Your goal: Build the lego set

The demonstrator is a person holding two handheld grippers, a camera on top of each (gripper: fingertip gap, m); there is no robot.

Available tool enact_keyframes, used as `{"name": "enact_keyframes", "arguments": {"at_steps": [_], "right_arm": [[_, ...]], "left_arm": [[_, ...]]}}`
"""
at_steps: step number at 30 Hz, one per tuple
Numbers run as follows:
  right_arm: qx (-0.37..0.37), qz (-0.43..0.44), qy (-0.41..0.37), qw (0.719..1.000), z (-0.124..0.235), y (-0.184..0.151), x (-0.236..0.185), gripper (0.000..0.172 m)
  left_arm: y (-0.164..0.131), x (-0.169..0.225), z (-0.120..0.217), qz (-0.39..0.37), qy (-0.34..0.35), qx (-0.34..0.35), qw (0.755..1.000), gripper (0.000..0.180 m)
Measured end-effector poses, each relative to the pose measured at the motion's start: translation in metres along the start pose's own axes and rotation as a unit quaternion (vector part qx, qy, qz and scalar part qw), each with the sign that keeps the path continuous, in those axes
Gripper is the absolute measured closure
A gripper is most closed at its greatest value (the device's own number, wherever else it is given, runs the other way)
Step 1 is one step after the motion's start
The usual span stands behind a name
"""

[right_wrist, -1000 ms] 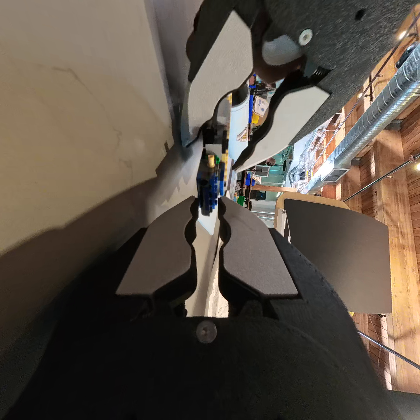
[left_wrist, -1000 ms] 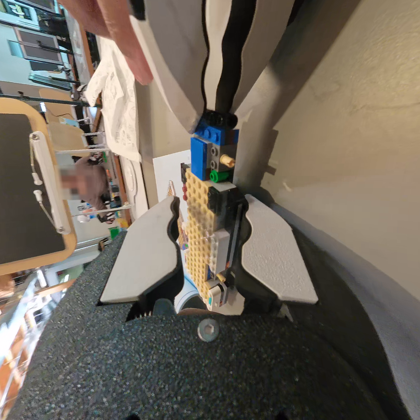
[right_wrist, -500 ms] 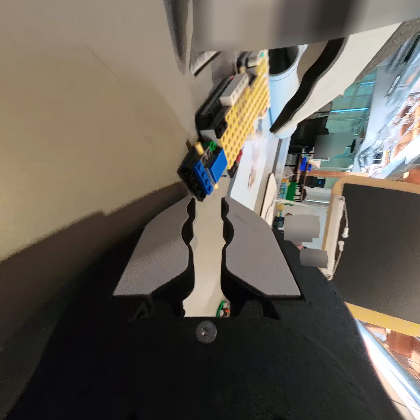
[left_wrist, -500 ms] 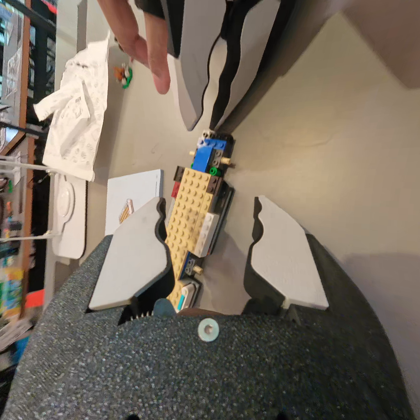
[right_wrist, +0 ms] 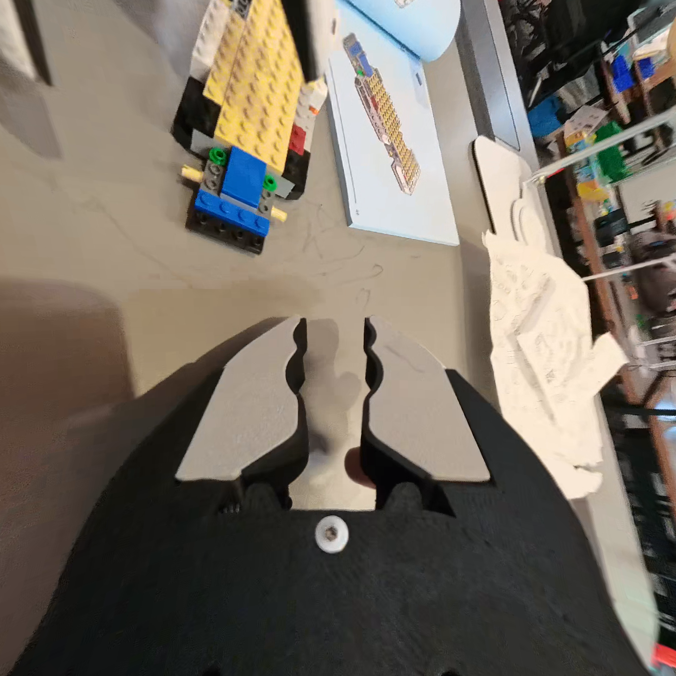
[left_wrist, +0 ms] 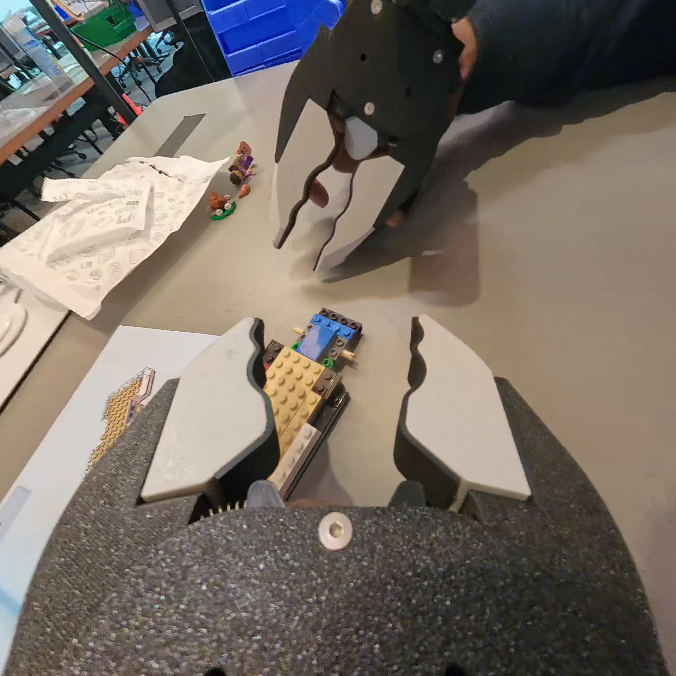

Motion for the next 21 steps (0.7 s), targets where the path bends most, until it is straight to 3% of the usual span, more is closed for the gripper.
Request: {"name": "enact_keyframes", "arguments": {"at_steps": [8, 15, 21], "right_arm": [[0.038, -0.07, 0.028, 0.996, 0.002, -0.009, 0.008, 0.145], [0.04, -0.067, 0.025, 0.997, 0.002, -0.009, 0.007, 0.145], [0.038, -0.059, 0.01, 0.997, 0.002, -0.008, 0.007, 0.147]], "left_arm": [[0.001, -0.006, -0.002, 0.016, -0.015, 0.003, 1.0, 0.102], [0.001, -0.011, 0.001, 0.051, -0.01, 0.014, 0.999, 0.104], [-0.001, -0.01, 0.003, 0.03, 0.01, 0.003, 0.999, 0.104]]}}
Point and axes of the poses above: each gripper's, where its closed fingertips meet, z back along the fingers, y out of its top, x = y × z across the jaws, the point moved 5 cm from there along z, back along the fingers, and after that the axes turned 5 degrees about y, right-handed, at the moved point
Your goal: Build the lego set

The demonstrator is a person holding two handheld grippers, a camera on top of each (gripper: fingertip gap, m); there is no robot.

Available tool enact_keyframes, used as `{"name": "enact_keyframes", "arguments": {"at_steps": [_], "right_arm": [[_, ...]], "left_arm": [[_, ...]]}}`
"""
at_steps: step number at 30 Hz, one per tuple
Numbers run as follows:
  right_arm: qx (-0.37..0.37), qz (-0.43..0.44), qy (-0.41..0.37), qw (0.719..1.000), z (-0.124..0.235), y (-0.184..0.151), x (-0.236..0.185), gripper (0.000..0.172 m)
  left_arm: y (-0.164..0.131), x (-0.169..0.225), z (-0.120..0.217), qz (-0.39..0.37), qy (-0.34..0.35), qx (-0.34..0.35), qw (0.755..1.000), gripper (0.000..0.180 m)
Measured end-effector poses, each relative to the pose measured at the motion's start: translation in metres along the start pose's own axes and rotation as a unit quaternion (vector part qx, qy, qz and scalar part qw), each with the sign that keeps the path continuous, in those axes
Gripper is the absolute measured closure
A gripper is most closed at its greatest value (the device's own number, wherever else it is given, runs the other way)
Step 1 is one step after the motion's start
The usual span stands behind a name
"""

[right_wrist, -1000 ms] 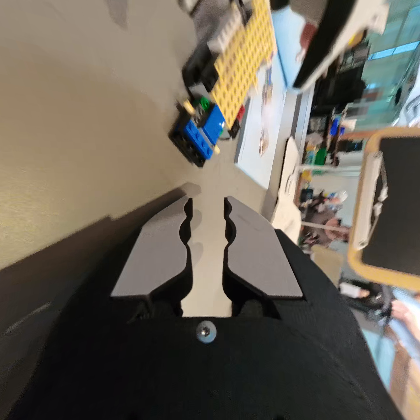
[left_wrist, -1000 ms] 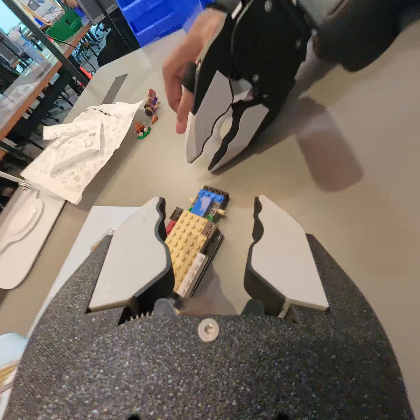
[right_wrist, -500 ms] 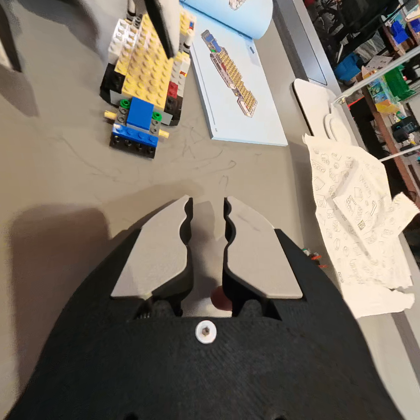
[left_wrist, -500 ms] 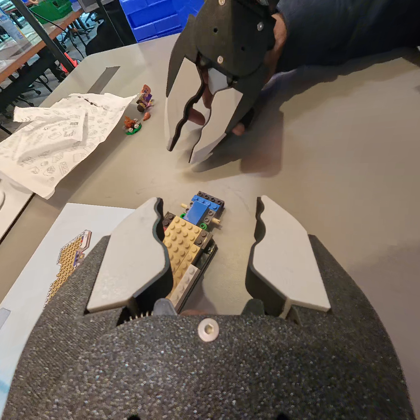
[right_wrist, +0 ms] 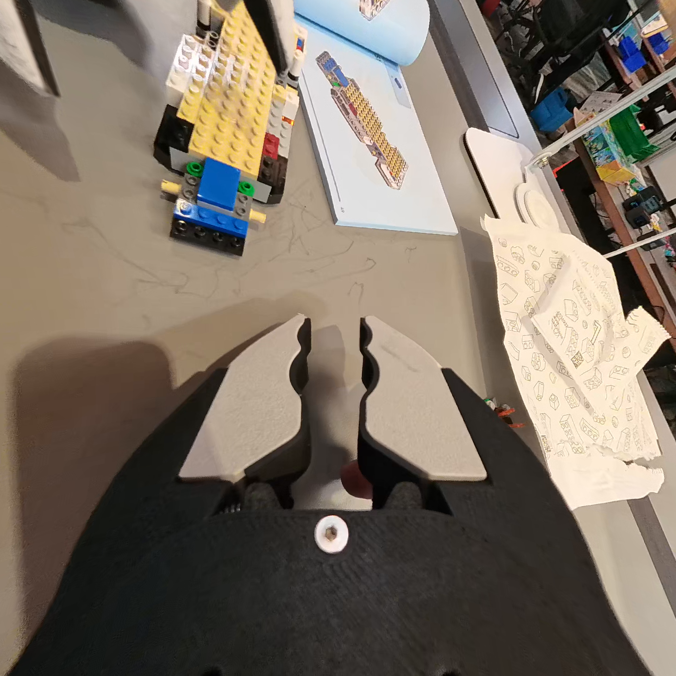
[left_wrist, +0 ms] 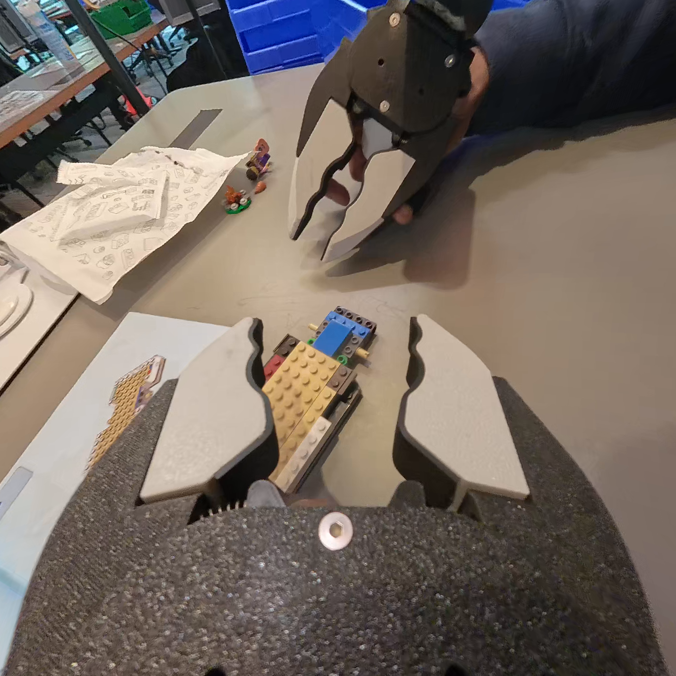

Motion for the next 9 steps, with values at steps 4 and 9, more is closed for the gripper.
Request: {"name": "enact_keyframes", "arguments": {"at_steps": [4, 9], "right_arm": [[-0.002, 0.004, -0.015, 1.0, -0.001, 0.001, 0.001, 0.145], [-0.003, 0.009, -0.025, 1.0, -0.006, 0.005, 0.002, 0.146]], "left_arm": [[-0.012, -0.019, 0.005, -0.008, 0.036, -0.05, 0.998, 0.101], [-0.027, -0.048, 0.03, 0.041, 0.018, -0.101, 0.994, 0.096]]}}
Point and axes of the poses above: each gripper's, where its closed fingertips meet, z back along the fingers, y out of its top, x = y × z across the jaws, the point moved 5 cm from there along z, back along the fingers, and after that the axes turned 5 degrees about y, right-handed, at the moved point
